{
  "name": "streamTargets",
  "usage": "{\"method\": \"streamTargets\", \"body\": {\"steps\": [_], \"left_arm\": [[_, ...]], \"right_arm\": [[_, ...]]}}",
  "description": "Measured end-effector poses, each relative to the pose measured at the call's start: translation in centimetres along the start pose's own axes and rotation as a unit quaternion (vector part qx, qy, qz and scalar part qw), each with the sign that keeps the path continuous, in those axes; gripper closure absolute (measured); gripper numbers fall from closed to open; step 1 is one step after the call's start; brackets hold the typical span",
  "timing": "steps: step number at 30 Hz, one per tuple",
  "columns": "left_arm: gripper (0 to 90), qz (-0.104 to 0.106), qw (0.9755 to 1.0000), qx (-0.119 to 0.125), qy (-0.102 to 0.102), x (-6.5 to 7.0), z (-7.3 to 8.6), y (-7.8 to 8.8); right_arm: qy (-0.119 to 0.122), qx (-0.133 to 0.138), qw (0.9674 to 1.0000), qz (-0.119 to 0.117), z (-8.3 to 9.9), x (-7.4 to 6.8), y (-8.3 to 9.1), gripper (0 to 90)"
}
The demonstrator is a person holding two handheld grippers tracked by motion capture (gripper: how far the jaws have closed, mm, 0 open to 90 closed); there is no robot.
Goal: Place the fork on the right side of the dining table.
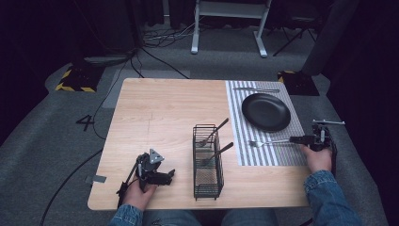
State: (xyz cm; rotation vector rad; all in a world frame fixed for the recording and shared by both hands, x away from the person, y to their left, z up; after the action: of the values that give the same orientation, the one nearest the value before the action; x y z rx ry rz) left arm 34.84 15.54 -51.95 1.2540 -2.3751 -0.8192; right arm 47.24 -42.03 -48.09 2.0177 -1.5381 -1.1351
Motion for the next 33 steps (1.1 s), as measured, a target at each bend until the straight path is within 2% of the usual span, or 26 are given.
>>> {"method": "streamTargets", "body": {"steps": [10,19,22,27,33], "left_arm": [[6.3,0.000,1.0000,0.000,0.000,0.0,0.0,0.0],[6.4,0.000,1.0000,0.000,0.001,0.0,0.0,0.0],[6.4,0.000,1.0000,-0.001,0.001,0.0,0.0,0.0],[6.4,0.000,1.0000,-0.001,0.001,0.0,0.0,0.1],[6.4,-0.002,1.0000,-0.001,0.002,0.1,0.1,0.2]], "right_arm": [[-0.004,-0.005,1.0000,0.005,0.4,0.4,-0.2,67.2],[0.001,0.006,1.0000,0.005,0.2,0.5,0.6,67.1],[0.009,0.011,0.9999,0.002,0.0,0.1,1.1,66.5],[0.034,0.028,0.9989,-0.013,-0.4,-1.4,2.5,64.5],[0.060,0.037,0.9971,-0.029,-0.5,-3.0,3.8,61.9]]}}
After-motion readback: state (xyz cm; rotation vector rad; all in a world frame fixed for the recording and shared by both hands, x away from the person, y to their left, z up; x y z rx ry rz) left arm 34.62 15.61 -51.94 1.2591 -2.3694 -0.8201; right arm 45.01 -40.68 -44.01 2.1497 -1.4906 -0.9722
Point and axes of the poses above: each handheld gripper's, and its own axes: y roughly backward along the jaws, z roughly out of its underside, x roughly to its right, the point moved 2 cm from there along -y, roughly forward along the jaws, and after that the axes turned 9 degrees about x, right-handed, at the moved point
